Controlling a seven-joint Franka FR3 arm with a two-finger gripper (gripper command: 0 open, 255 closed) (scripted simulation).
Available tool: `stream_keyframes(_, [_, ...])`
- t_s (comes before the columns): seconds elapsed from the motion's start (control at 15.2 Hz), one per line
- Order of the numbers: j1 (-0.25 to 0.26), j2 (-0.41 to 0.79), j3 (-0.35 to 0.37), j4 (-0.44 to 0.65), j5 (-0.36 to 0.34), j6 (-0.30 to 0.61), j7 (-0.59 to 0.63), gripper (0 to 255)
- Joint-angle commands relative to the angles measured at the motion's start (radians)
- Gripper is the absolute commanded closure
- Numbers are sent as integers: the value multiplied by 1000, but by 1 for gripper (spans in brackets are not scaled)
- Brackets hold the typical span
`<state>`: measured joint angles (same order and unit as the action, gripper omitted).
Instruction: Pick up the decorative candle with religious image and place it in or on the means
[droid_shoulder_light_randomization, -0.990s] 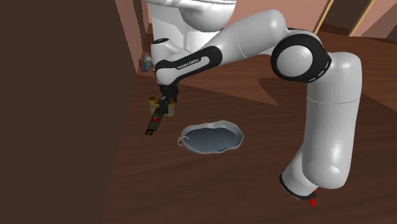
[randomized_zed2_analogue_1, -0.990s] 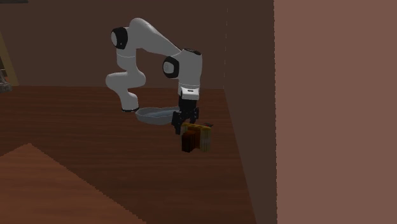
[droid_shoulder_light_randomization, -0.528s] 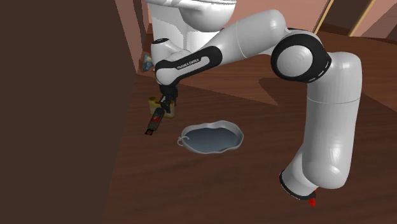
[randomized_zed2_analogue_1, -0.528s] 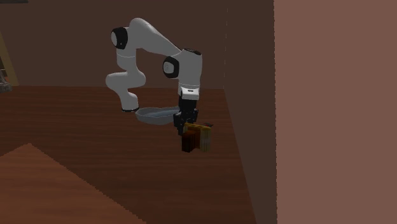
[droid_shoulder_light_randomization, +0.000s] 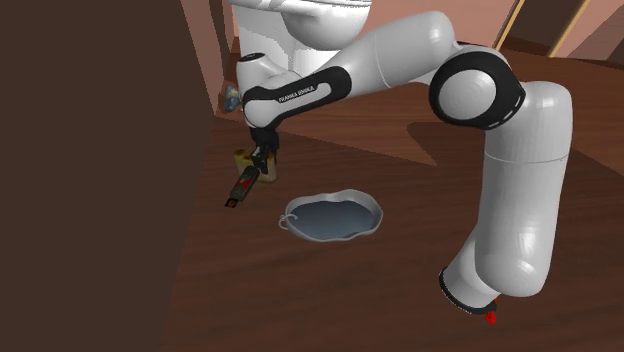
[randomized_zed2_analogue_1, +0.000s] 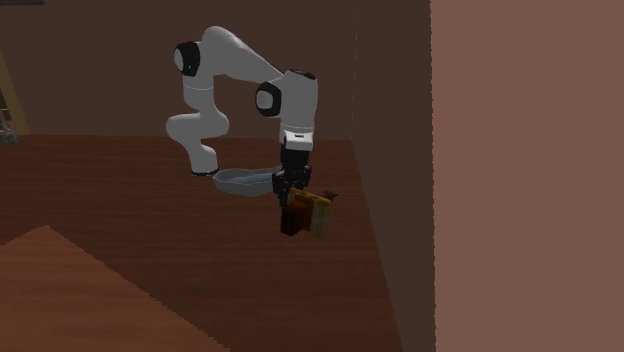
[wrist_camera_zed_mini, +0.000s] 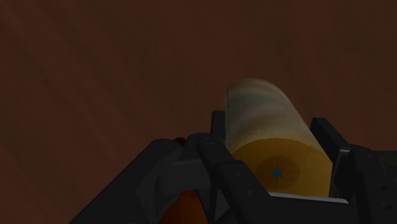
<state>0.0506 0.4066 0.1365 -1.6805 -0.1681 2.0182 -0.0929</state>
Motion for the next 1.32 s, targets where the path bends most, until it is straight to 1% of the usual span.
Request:
stream_keyframes(0.0, [0,-11,1,9,3,-19,-2,255])
stream_keyframes(0.66, [1,-50,5,88,14,-136,-18,255])
stream_keyframes(1.25, [3,-68,8,184,21,-248,-31,255])
